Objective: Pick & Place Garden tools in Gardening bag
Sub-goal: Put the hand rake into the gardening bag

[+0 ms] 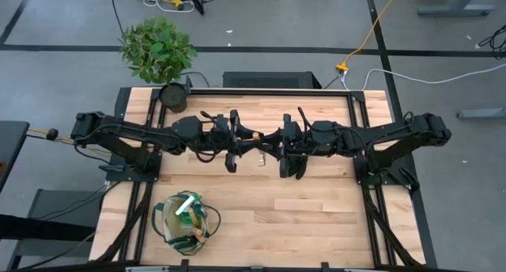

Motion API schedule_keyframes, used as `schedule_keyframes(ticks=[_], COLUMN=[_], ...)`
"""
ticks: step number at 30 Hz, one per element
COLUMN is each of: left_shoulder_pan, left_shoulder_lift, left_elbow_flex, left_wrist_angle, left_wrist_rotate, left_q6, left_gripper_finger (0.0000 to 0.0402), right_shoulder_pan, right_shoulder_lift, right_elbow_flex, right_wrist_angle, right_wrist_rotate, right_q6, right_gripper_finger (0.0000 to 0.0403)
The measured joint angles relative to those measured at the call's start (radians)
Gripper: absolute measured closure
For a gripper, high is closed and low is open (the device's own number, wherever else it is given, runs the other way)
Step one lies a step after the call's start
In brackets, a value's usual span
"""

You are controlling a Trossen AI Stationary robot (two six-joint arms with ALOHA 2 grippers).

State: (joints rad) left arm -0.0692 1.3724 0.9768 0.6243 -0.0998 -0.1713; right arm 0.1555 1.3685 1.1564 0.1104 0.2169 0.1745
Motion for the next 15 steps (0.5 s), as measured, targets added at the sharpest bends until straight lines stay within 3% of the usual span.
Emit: schedule_keyframes(ticks=[5,15], left_shoulder_pan=[0.000,0.000], left_shoulder_lift=[0.000,0.000], left_elbow_flex=[0.000,0.000], left_wrist_angle=[0.000,-0.001], left_wrist_rotate=[0.000,0.036], left_q6=[0.000,0.004], left_gripper_finger=[0.0323,0.0323], right_shoulder_pan=[0.000,0.000], right_shoulder_lift=[0.000,0.000], right_elbow_flex=[0.000,0.000], right_wrist_angle=[0.000,0.000], right_wrist_rotate=[-0.001,-0.025], right_q6=[0.000,0.000], right_gripper_finger=[0.0339,0.0337])
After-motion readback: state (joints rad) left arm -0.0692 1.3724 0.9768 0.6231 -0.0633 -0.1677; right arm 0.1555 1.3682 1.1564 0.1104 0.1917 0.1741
